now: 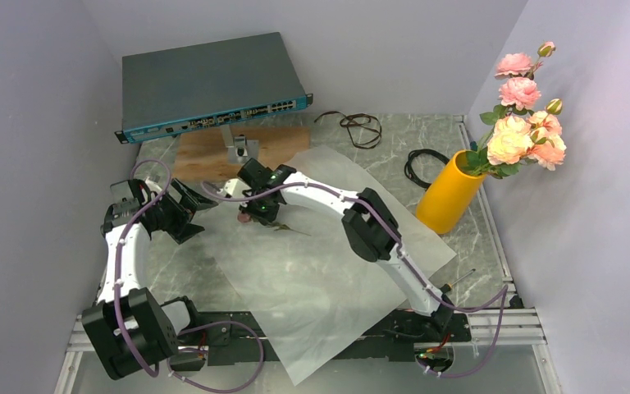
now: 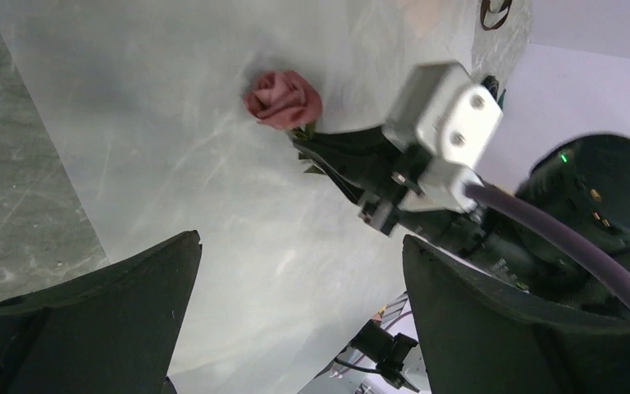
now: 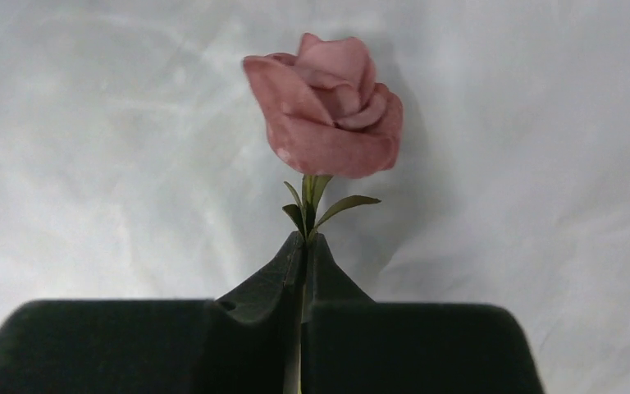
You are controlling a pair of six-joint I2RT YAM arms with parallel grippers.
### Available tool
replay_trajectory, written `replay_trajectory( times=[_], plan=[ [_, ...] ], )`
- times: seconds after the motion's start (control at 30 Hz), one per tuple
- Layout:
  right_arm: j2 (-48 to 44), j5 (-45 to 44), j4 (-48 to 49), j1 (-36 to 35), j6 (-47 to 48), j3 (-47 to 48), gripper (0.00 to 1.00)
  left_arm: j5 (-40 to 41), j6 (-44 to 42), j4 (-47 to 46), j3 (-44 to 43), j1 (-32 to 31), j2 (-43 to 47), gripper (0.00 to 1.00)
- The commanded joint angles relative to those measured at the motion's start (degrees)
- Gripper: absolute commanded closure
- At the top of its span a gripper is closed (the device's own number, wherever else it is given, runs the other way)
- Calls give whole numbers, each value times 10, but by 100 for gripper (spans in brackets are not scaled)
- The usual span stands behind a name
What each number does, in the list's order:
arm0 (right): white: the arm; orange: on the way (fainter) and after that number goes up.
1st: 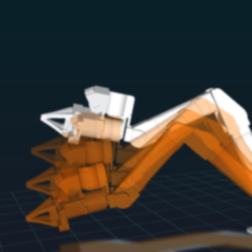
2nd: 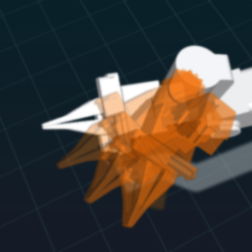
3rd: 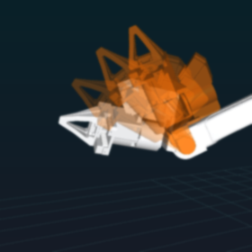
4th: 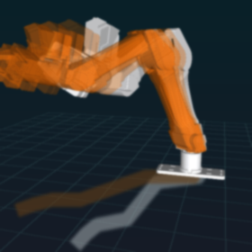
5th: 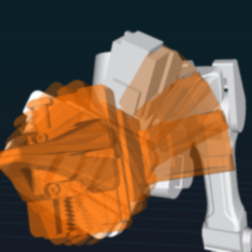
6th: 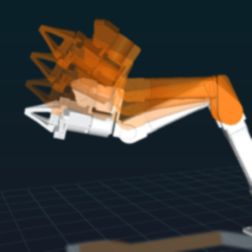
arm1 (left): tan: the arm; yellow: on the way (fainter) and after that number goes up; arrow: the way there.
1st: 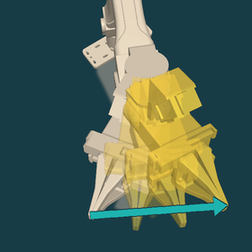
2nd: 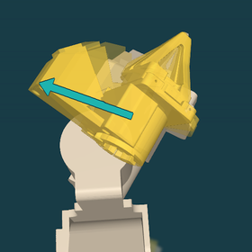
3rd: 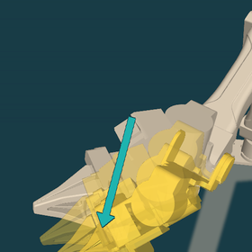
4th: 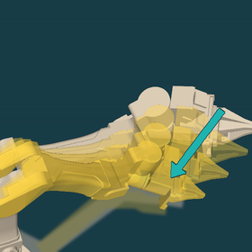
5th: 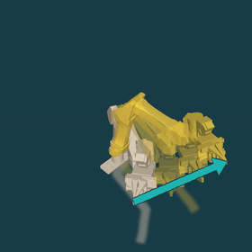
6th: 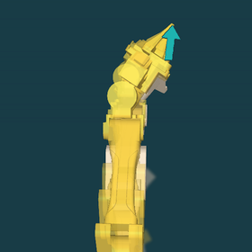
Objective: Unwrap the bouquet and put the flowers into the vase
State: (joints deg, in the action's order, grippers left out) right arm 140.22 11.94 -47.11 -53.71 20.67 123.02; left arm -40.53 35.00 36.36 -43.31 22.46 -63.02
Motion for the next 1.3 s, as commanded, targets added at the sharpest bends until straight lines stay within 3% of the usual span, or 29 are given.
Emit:
replay_trajectory(
  times=[0.0,0.37,0.7,0.93,1.13,1.27],
  plan=[
    [-151,-13,90,3,-49,-88,100,-11,-12,-22,-14,3,-7,1],
    [-432,-81,195,38,-119,-265,100,-28,-31,-36,-27,3,-57,0],
    [-659,-272,258,116,-159,-326,100,-48,-3,-86,-27,-10,-101,1],
    [-720,-364,234,237,-169,-309,100,-36,-4,-92,-30,-46,-106,0],
    [-768,-502,315,303,-177,-367,100,-34,-5,-94,-31,-60,-106,1],
    [-785,-521,372,362,-165,-401,100,-31,-7,-89,-41,-68,-115,1]
  ],
)
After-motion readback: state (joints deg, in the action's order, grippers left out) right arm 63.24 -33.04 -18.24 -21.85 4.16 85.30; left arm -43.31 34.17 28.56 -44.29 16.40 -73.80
